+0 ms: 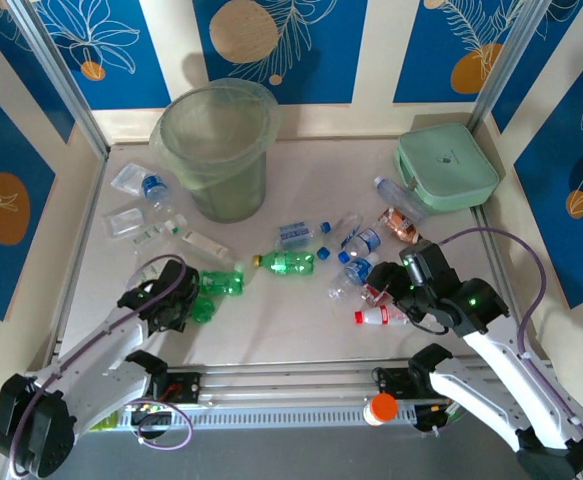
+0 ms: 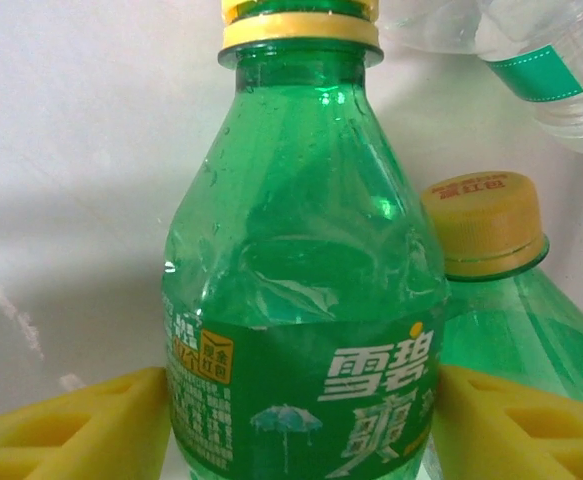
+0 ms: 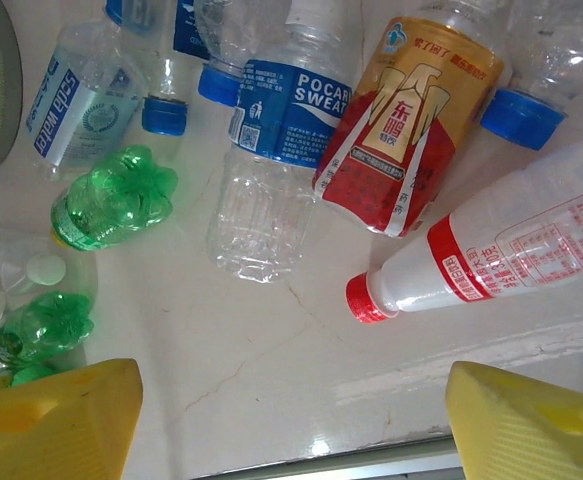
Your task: Put the plastic bottles in the bin
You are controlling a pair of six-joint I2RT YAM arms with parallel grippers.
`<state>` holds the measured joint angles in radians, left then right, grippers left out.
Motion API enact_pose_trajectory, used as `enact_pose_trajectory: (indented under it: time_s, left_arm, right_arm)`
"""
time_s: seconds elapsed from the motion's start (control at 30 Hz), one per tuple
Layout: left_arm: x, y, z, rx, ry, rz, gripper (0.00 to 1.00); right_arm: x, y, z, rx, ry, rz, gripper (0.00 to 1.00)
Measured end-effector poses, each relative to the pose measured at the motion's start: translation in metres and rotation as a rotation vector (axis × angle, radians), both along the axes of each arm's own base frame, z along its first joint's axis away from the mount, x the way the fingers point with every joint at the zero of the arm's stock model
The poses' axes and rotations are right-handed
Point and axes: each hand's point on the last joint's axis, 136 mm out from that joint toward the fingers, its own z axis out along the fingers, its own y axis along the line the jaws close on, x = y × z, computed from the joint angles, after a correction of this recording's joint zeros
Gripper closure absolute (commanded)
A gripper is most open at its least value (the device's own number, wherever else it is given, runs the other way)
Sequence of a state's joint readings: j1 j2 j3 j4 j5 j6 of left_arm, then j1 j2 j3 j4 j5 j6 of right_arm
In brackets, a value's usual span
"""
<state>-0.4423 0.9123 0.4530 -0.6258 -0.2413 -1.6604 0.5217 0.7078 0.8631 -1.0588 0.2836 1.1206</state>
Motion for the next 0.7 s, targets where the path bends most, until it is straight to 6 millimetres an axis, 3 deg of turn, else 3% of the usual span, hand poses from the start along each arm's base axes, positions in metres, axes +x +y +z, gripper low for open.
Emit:
enact_pose_trajectory:
  time_s: [0.13,0.33,0.4,0.5,0.7]
  left_arm:
    - [-0.005,0.003,-0.012,0.024,0.058,0.011,0.33]
    - [-0.008,0.006,-0.012,0.040,0.074,0.003,0.61]
    - [-0.010,0.008,-0.005,0.054,0.077,-0.017,0.63]
    - [-0.004,0.006,0.019,0.060,0.038,-0.058,0.61]
    - [0.009,0.002,0.090,0.069,-0.125,-0.169,0.62]
  right_arm:
    - [0.014,-0.003,0.018,-0.027,-0.040,0.009,0.20]
    - [0.039,-0.001,0.049,-0.066,-0.120,0.056,0.19]
    - [0.042,-0.001,0.051,-0.080,-0.136,0.074,0.19]
    - [0.044,-0.003,0.053,-0.101,-0.153,0.087,0.19]
    - [0.040,-0.014,0.069,-0.124,-0.260,0.079,0.19]
